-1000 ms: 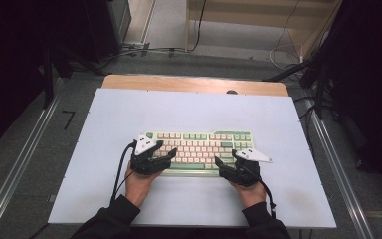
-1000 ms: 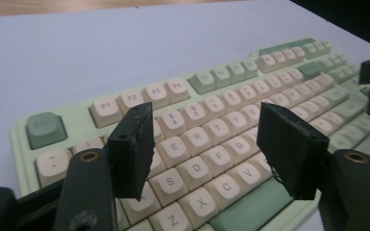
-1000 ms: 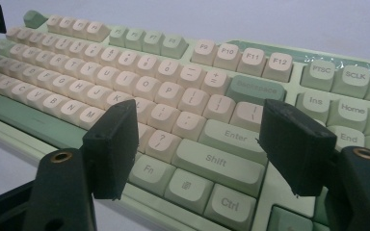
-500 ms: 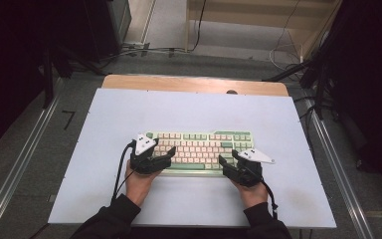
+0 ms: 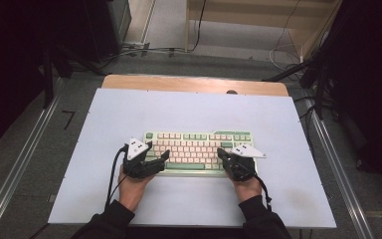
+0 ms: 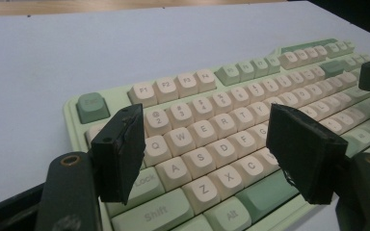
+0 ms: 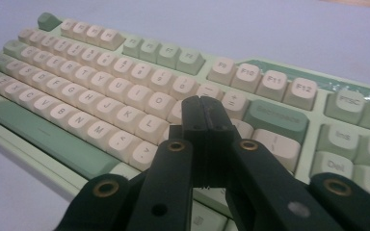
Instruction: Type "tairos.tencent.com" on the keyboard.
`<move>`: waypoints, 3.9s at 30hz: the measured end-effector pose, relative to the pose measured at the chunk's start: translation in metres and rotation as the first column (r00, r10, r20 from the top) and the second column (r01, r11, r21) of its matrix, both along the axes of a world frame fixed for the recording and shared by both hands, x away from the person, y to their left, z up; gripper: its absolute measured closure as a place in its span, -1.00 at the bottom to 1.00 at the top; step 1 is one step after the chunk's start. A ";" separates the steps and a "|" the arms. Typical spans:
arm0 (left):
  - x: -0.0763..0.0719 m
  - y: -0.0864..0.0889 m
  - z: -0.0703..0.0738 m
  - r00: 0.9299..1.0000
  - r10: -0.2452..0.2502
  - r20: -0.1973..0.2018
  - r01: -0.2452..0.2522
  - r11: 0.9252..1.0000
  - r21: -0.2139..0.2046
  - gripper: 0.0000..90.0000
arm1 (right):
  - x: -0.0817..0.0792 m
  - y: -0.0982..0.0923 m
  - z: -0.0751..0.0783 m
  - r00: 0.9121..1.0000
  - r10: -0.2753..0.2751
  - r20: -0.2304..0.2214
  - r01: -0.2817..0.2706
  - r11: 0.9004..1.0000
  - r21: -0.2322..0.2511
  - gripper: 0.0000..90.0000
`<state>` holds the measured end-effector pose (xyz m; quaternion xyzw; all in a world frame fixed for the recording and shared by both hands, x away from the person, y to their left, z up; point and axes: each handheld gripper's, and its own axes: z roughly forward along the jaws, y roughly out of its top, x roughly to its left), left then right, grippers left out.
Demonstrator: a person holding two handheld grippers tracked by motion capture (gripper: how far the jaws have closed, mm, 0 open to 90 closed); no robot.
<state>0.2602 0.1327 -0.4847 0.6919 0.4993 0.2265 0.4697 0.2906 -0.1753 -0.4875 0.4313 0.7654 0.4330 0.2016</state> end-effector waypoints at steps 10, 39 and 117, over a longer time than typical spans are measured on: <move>-0.012 0.016 -0.001 0.999 0.042 -0.007 -0.042 0.999 0.000 -0.33 | 0.011 0.018 -0.001 0.999 0.043 -0.009 -0.044 0.999 -0.017 0.95; -0.031 0.037 -0.001 0.994 0.107 -0.015 -0.107 0.994 -0.002 -0.33 | 0.030 0.043 -0.005 0.996 0.065 -0.060 -0.069 0.995 -0.066 0.95; -0.014 0.015 -0.002 1.000 0.026 -0.016 -0.026 1.000 0.000 -0.33 | -0.002 0.049 -0.006 0.984 0.169 -0.058 -0.172 0.984 -0.043 0.95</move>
